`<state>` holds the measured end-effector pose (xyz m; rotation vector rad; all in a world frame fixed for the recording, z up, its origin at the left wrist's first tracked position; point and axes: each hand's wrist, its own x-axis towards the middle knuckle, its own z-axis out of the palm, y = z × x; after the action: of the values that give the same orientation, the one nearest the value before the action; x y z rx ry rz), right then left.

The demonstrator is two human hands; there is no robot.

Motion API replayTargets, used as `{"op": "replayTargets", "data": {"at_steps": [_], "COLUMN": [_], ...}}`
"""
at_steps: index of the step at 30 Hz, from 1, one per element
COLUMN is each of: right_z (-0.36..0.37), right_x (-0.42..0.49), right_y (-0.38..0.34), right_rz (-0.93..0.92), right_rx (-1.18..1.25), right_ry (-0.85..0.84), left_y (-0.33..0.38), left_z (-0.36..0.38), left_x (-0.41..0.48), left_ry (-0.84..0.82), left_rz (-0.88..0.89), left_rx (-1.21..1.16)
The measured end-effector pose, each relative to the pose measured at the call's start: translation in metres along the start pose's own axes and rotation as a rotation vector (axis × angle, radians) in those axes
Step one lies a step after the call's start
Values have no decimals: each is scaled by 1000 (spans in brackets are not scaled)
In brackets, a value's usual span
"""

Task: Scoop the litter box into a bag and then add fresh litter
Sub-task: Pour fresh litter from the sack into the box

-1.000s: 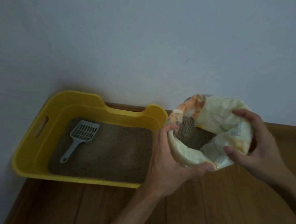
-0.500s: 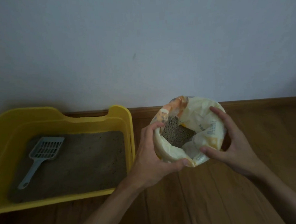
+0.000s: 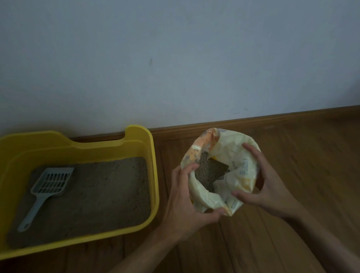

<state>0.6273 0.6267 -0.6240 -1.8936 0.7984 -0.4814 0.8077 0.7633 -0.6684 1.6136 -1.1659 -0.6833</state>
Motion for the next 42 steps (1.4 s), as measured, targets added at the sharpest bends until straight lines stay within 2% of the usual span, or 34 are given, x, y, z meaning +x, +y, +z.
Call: {"op": "replayTargets", "data": {"at_steps": [7,13,25,42], "right_z": [16,22,52,50], "right_x": [17,29,53,38], "right_y": [30,46,87,102], "right_rz": [63,42,148,178], "right_rx": [-27,-50,-54,-24], "right_ry": [-3,61,-34,-19], "left_y": [-24,-39,-88,-93], "left_z": [16,30,26,28], "left_x": [-5,-5,3,5], "left_ry": [56,120,83,1], "left_rz": [-33,-29,-172,-189], "left_rx": [60,18,-1,37]}}
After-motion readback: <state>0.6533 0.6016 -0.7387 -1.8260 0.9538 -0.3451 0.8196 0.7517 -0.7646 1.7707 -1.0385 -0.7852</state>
